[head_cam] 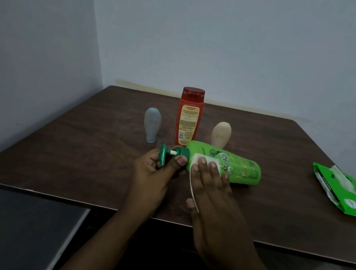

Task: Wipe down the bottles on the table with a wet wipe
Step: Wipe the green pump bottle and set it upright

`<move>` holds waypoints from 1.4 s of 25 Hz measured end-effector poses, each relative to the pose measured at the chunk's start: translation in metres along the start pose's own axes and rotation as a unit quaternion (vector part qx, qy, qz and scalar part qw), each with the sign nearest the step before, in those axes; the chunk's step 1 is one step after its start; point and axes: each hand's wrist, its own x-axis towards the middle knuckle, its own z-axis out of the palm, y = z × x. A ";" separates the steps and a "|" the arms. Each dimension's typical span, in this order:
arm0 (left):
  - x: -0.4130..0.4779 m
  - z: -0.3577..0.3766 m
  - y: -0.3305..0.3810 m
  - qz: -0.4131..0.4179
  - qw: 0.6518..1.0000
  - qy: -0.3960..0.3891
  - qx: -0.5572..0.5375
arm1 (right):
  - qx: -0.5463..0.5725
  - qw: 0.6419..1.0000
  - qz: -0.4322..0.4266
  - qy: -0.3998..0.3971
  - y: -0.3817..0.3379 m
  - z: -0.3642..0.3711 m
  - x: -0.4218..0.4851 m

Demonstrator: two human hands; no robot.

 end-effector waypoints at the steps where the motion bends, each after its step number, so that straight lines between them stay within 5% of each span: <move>1: 0.000 0.000 0.000 0.000 1.000 -0.001 -0.001 | -0.002 1.000 -0.004 0.008 -0.001 0.000 -0.002; 10: -0.002 0.001 0.001 0.025 0.999 -0.024 -0.010 | 0.144 0.988 0.051 -0.017 0.018 -0.027 0.069; 20: 0.000 -0.003 -0.002 0.010 1.000 0.006 0.028 | 0.057 0.997 0.025 0.040 -0.014 0.000 0.005; 27: -0.002 -0.001 0.005 0.033 0.999 -0.042 0.003 | 0.094 0.994 0.041 0.044 -0.004 -0.011 0.043; 35: -0.003 -0.002 0.004 0.047 0.996 0.000 0.073 | 0.053 0.997 0.043 0.045 -0.017 -0.002 0.032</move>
